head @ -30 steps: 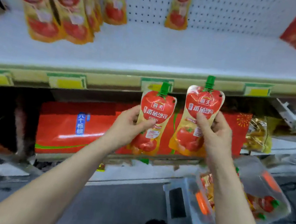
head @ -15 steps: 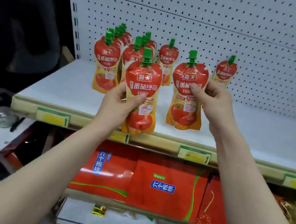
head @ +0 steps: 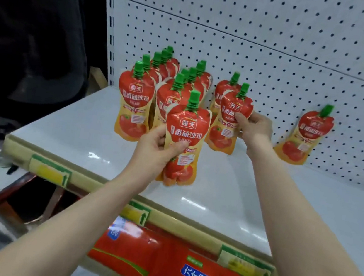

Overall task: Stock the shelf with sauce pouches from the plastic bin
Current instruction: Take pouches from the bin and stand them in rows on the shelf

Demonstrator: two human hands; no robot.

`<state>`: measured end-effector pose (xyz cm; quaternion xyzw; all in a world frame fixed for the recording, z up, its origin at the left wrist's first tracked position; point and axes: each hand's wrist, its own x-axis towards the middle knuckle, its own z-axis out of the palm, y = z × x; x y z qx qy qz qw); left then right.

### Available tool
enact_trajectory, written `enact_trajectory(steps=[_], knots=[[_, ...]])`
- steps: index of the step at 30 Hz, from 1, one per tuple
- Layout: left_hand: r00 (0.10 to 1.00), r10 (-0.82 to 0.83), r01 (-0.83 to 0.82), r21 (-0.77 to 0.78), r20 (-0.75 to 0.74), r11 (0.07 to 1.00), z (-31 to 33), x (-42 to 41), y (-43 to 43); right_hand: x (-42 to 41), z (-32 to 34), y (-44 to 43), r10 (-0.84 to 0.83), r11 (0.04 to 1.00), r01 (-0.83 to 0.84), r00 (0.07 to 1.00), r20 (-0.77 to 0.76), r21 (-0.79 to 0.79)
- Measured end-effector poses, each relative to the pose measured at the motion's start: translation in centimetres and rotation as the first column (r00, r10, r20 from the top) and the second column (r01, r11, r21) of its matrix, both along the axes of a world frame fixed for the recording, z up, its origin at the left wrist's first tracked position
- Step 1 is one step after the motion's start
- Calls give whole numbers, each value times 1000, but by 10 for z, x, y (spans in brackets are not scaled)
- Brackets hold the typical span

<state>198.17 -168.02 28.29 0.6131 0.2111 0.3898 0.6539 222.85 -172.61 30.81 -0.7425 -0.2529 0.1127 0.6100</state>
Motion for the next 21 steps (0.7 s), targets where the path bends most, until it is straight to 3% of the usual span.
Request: enact_trajectory(steps=[14,18,19,21], knots=[[1000,-17,17,-5,0,1000,-5,19,5,15,0,38,128,992,-128,991,45,1],[999,-44,44,0,4,999,-6,20,2,-1,17,9,-66,996,80,967,246,-49],[999,-54,54,2,9,999,-6,21,0,-10,25,-2,-63,998,66,967,248,-4],[997,-74,74,2,15,997,-6,24,-3,-34,39,-27,164,985,-169,979,119,36]])
